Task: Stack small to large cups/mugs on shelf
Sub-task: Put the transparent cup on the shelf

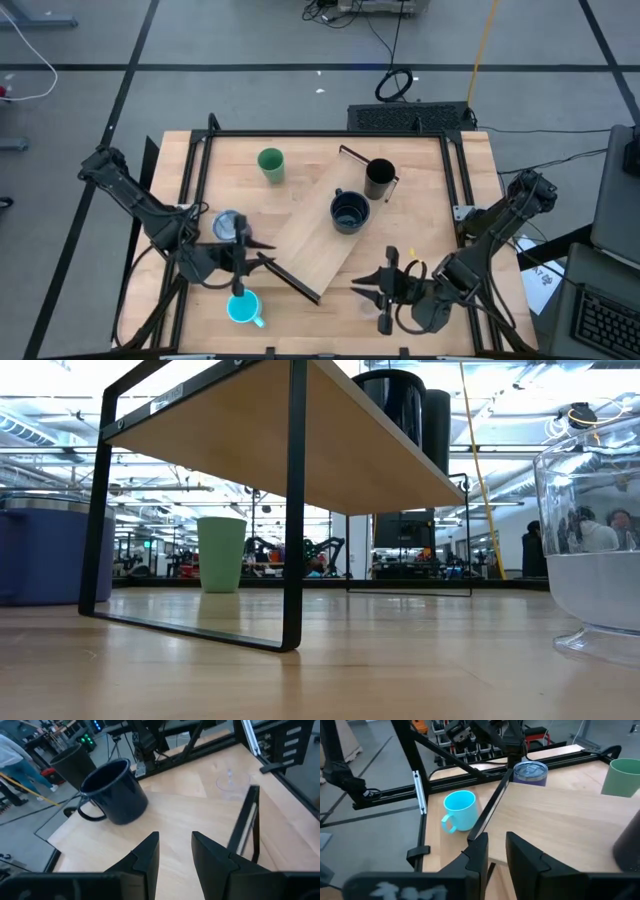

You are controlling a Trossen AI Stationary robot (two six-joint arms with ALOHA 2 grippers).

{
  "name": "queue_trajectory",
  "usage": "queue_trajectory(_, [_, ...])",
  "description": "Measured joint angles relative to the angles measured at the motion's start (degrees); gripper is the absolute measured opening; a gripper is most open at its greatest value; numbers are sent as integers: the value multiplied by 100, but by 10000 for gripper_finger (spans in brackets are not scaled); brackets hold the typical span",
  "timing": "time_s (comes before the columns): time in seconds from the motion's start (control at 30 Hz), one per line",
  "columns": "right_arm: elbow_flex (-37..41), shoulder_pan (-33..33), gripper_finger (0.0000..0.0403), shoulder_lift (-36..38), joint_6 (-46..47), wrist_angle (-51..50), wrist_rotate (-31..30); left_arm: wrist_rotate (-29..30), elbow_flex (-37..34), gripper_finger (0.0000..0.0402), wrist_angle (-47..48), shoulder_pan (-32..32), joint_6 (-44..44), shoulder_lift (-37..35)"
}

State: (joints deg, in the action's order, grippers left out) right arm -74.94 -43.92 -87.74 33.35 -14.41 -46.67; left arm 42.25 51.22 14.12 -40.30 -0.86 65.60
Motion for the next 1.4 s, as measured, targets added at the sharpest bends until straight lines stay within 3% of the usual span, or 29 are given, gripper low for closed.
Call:
queue_trajectory(0.37, [4,-2,57,0,871,-44,47,-133,-331,117,-469,16,-53,0])
queue_trajectory(0.6, [-201,5,57,-2,1051,-109,495,-173,-332,117,-475,14,-73,0])
queue_trajectory(1.03, [-789,13,57,2,1344,-848,504,-112,-332,118,-213,14,-5,-2])
queue_trajectory(1.17, [-789,35,57,-2,1801,-1256,514,-39,-332,117,-102,17,-12,-7])
queue_trajectory(1.4, [-787,38,57,-2,2801,-1924,1196,-19,-332,118,260,145,41,-68])
